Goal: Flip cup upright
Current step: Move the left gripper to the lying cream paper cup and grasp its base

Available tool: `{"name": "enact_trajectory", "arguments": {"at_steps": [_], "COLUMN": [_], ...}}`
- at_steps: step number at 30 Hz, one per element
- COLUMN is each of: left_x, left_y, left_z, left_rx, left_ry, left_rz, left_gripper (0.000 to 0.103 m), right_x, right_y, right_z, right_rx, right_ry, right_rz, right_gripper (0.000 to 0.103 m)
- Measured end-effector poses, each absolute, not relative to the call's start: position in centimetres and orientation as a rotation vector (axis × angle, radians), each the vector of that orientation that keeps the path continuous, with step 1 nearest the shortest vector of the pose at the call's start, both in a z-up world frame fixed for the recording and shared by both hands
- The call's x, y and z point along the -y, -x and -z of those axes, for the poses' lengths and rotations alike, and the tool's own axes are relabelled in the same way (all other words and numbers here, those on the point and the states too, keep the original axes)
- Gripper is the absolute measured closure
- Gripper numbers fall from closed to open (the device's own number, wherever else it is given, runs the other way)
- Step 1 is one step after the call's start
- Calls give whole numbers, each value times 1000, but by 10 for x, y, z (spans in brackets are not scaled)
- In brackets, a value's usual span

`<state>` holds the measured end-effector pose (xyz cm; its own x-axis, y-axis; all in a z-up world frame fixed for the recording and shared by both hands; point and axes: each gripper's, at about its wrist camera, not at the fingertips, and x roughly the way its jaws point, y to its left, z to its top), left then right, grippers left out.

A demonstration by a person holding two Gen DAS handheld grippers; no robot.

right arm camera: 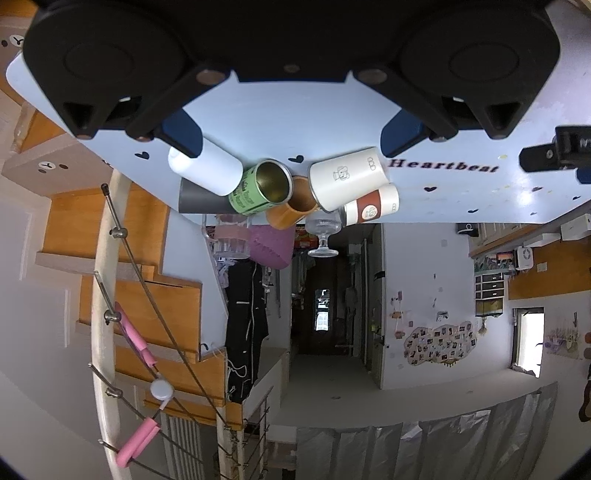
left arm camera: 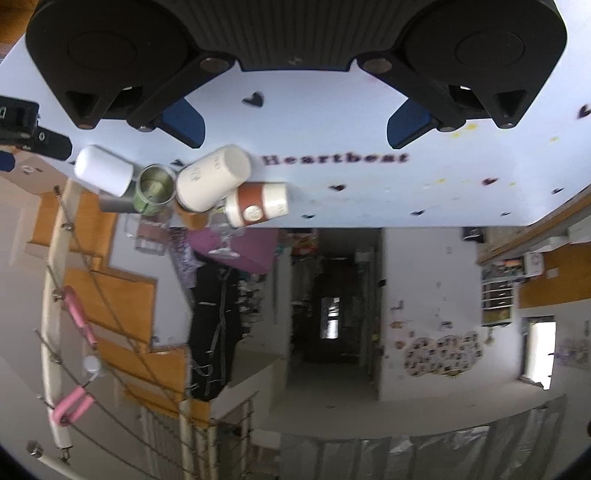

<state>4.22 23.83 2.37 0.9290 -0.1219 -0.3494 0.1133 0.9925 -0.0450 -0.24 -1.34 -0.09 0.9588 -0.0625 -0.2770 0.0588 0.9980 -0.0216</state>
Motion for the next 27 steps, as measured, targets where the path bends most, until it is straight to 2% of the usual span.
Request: {"name": "enact_trajectory", "arguments": {"at_steps": [11,14,27], "left_x": [-213,-200,-134], "left_y": [-104,-123,-207], "left_z": [-27,-24,5], "left_rx": [-361,-392,-488], "left_ry": [-140,-193,-496], "left_rz": [421,494,590], "left_gripper": [2,8,17], "right_x": [24,28,54], "right_y": [3,3,4], "right_z": [3,4,15], "right_rx": [-274,-274,-282], "right_ry": [-20,-30,-79], "right_rz": [68,69,76], "right_gripper": [0,0,0]}}
